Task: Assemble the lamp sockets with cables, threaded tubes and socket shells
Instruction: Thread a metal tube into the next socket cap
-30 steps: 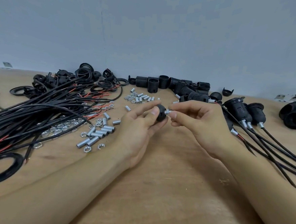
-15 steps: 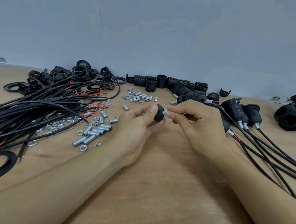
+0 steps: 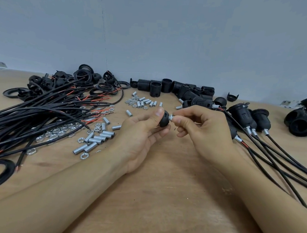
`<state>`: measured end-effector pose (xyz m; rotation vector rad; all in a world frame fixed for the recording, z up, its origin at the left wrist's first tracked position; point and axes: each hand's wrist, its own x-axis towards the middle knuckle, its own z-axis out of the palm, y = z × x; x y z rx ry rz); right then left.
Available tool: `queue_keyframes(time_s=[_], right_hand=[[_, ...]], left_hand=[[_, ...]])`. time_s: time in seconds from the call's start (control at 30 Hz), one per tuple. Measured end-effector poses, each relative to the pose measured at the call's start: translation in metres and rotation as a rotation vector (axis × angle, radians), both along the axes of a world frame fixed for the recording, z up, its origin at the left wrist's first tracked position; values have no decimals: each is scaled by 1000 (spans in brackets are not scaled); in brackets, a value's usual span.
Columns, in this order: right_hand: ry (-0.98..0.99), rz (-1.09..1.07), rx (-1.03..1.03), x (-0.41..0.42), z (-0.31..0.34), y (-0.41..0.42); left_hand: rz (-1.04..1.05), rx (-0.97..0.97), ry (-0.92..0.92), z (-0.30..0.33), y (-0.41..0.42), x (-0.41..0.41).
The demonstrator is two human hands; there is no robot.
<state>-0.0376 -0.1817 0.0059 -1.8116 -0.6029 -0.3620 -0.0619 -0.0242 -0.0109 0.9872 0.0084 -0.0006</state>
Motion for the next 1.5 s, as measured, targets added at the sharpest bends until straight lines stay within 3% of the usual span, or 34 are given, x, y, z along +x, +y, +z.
queue_keyframes(time_s=[0.5, 1.13, 1.37, 1.5], right_hand=[[75, 71, 53, -2, 0, 3], [40, 64, -28, -1, -2, -1], [-83, 22, -135, -3, -1, 1], [-30, 31, -95, -2, -1, -1]], left_hand=[[30, -5, -9, 6, 0, -2], [37, 36, -13, 4, 1, -2], [50, 38, -1, 5, 1, -2], [29, 41, -2, 5, 1, -2]])
